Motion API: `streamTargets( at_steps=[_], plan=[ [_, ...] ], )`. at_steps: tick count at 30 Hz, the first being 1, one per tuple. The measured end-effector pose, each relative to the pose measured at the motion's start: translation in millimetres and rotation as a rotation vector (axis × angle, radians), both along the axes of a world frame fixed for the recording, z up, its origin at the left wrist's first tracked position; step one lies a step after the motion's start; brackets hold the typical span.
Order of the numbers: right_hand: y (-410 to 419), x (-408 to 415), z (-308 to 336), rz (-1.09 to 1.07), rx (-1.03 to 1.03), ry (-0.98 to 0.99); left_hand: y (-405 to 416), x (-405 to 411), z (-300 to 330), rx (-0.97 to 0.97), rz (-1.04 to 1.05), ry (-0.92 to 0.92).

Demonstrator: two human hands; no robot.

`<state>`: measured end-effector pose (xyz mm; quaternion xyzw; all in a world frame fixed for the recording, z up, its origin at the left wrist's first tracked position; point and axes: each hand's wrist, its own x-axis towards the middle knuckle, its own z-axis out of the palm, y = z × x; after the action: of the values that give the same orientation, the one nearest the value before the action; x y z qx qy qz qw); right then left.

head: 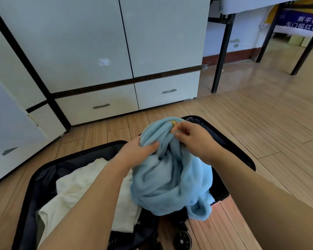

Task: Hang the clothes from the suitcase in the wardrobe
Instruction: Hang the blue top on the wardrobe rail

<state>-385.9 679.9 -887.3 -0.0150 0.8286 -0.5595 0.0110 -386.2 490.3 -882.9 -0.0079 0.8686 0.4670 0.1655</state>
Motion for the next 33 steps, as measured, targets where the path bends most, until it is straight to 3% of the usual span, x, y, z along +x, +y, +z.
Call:
streamTargets(
  at_steps=[2, 4, 7, 8, 10, 13, 16, 19, 23, 25, 30, 33],
  plan=[
    [-1, 0, 6, 0.025, -0.276, -0.041, 8, 0, 2, 0.095, 0.138, 0.008],
    [3, -2, 14, -0.045, -0.492, -0.042, 9, -1, 6, 0.356, 0.303, -0.146],
    [25, -6, 22, -0.390, -0.839, -0.005, -9, -6, 14, 0.824, 0.522, -0.435],
    [35, -7, 21, -0.532, -0.870, 0.006, -15, -7, 16, 0.927, 0.574, -0.498],
    [50, -9, 10, -0.779, -0.654, -0.023, -24, -8, 17, 1.001, 0.612, -0.535],
    [46, -9, -6, -0.904, -0.195, -0.045, -19, -7, 17, 1.010, 0.579, -0.537],
    [20, -7, 8, -0.564, -0.076, -0.042, -5, -6, 17, 1.064, 0.547, -0.517],
    [-8, 0, 15, -0.065, 0.098, -0.276, 9, -9, 21, 1.129, 0.494, -0.421],
    [-3, -1, -4, 0.088, -0.344, -0.422, 10, -13, 19, 1.244, 0.369, -0.278],
    [3, -5, -11, 0.010, -0.411, -0.329, 5, -13, 16, 1.257, 0.388, -0.277],
    [19, -12, 6, -0.376, -0.562, -0.040, -23, -21, -25, 1.012, 0.706, -0.383],
    [35, -10, 16, -0.380, -0.768, 0.055, -31, -15, -45, 0.596, 0.876, -0.388]
  ],
)
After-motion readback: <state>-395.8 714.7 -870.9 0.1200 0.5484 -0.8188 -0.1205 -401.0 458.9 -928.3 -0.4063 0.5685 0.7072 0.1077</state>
